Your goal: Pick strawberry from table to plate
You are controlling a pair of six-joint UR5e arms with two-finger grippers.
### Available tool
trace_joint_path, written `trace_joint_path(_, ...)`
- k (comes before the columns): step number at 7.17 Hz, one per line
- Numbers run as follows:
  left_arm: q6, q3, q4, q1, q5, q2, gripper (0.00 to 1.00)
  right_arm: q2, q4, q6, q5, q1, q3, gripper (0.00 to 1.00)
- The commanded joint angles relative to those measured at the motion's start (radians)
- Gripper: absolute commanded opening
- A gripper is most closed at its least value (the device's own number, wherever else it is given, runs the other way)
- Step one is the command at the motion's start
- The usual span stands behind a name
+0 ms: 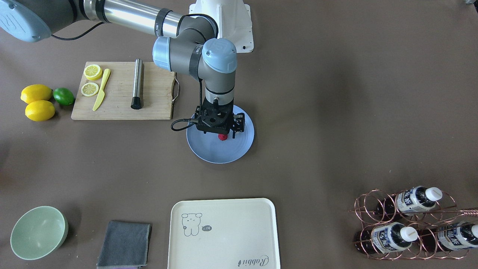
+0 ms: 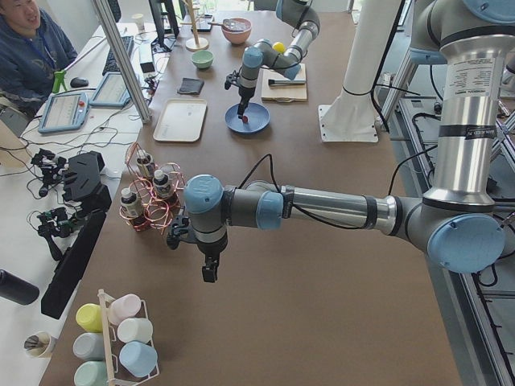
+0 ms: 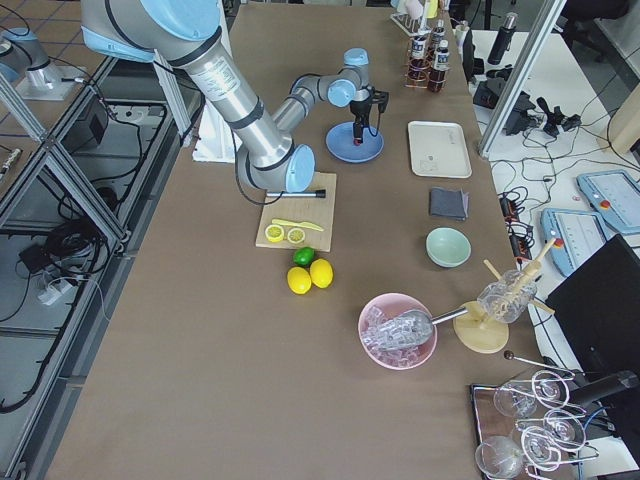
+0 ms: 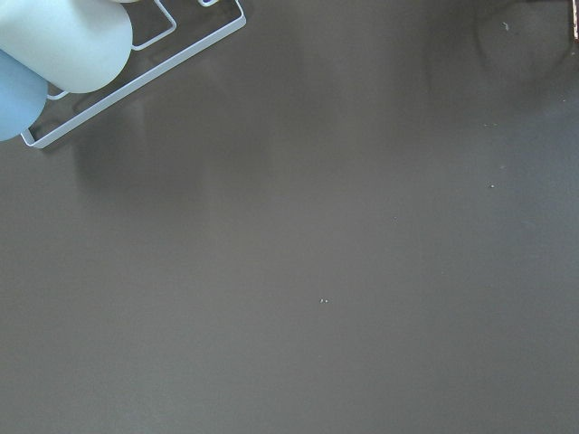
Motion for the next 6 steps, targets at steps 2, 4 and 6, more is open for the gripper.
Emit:
trace_joint_path(2,-0.001,0.006,0.003,0.000,0.004,0.001,0.98,-0.153,-0.106,-0.216,0.149,0.191,0.145,1.00)
trace_joint_path(4,0.001,0.005,0.001,0.000,0.005,0.030,0.98,-0.334,-0.129,-0.537,0.247,0.360,0.262,1.00)
trace_joint_path(6,-0.002,0.003,0.001,0.000,0.004,0.050,0.98,-0.495,-0.122,-0.872,0.327,0.523,0.301,1.00)
